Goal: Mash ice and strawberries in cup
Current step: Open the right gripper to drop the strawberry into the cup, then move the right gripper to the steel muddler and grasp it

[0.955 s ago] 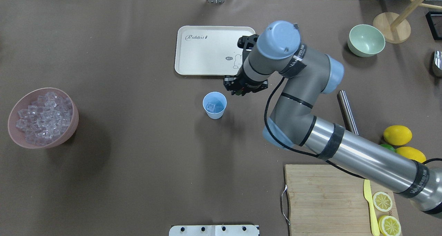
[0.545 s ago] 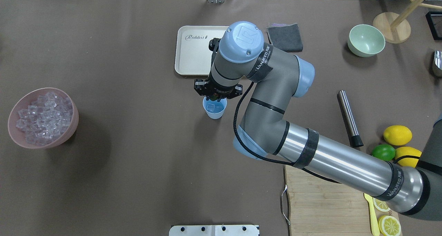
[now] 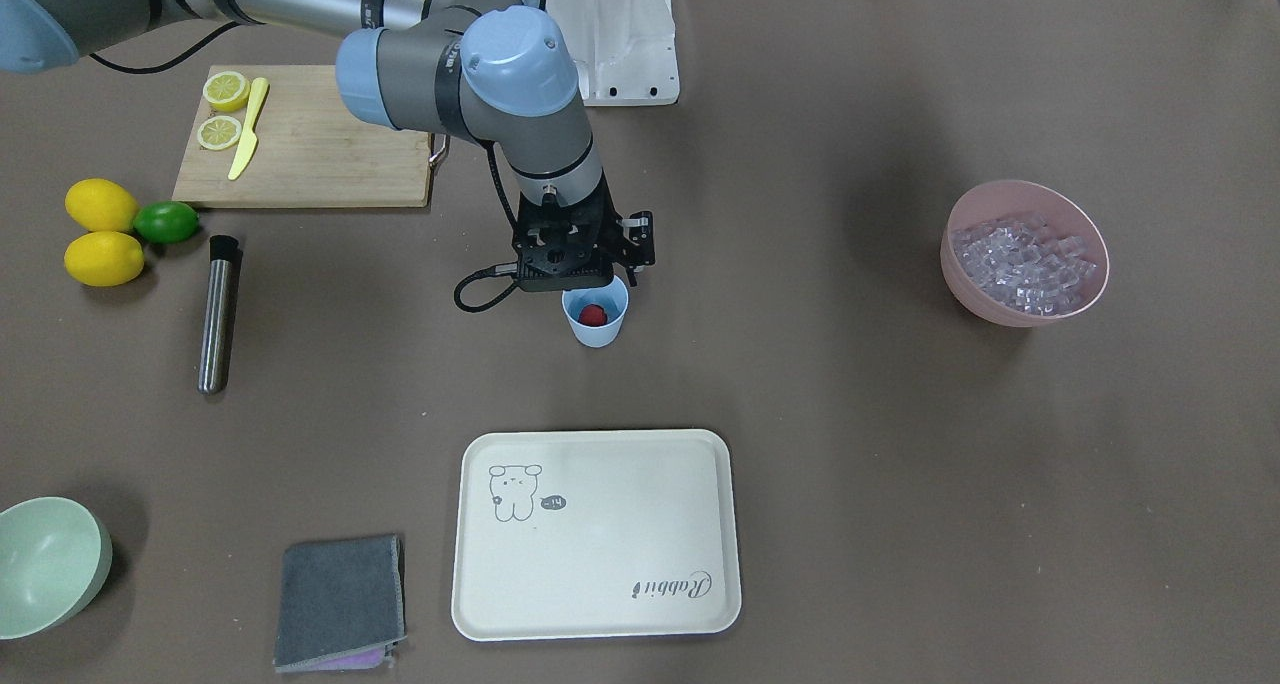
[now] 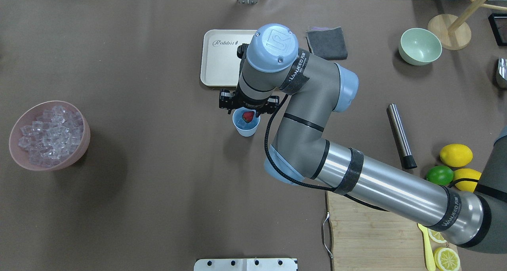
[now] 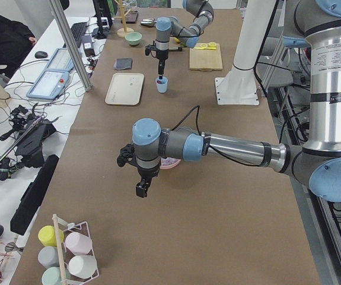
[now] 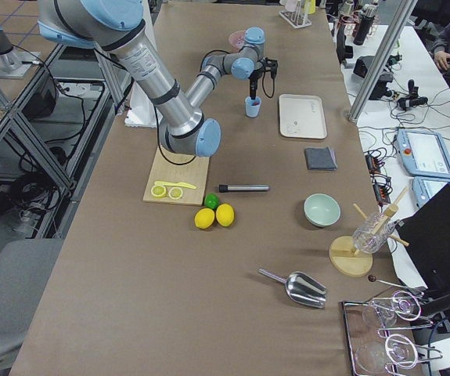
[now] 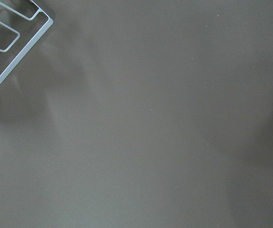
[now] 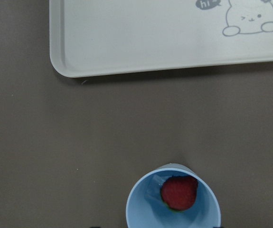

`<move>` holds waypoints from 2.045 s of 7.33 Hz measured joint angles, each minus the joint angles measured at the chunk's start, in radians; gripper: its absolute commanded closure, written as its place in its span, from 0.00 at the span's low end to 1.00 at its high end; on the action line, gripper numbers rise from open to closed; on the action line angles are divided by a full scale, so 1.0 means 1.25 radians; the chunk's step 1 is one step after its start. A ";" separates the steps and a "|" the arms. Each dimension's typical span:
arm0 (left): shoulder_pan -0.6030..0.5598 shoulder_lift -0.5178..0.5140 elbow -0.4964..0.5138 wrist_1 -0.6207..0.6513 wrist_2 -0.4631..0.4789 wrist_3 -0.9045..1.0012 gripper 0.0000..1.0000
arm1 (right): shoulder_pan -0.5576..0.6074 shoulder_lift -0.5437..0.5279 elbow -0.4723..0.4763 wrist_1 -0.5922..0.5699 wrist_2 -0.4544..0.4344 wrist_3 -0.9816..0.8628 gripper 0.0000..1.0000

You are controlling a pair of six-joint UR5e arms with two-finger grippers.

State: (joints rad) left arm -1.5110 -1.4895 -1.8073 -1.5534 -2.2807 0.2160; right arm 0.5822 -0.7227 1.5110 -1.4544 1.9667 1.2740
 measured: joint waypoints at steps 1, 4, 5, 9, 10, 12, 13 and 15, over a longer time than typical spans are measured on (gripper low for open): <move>0.000 0.000 0.001 0.001 0.001 -0.001 0.00 | 0.010 -0.004 0.000 -0.009 0.026 -0.004 0.00; 0.001 0.000 0.003 0.012 -0.003 -0.011 0.01 | 0.108 -0.077 0.008 -0.089 0.210 -0.055 0.00; 0.001 0.003 0.010 0.026 -0.007 -0.043 0.01 | 0.147 -0.115 0.029 -0.107 0.229 -0.101 0.00; -0.006 0.035 0.020 0.015 -0.041 -0.132 0.01 | 0.263 -0.283 0.109 -0.200 0.234 -0.404 0.00; -0.007 0.037 0.020 0.000 -0.040 -0.134 0.01 | 0.278 -0.315 0.106 -0.205 0.236 -0.461 0.00; -0.008 0.038 0.021 -0.016 -0.038 -0.135 0.01 | 0.285 -0.349 0.086 -0.206 0.232 -0.528 0.00; -0.008 0.041 0.020 -0.019 -0.037 -0.134 0.01 | 0.288 -0.358 0.069 -0.204 0.233 -0.563 0.00; -0.009 0.058 0.020 -0.047 -0.033 -0.134 0.01 | 0.292 -0.381 0.041 -0.198 0.235 -0.588 0.00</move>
State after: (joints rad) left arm -1.5226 -1.4175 -1.7821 -1.6116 -2.3225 0.0486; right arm 0.9476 -1.1984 1.5618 -1.7015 2.2601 0.5389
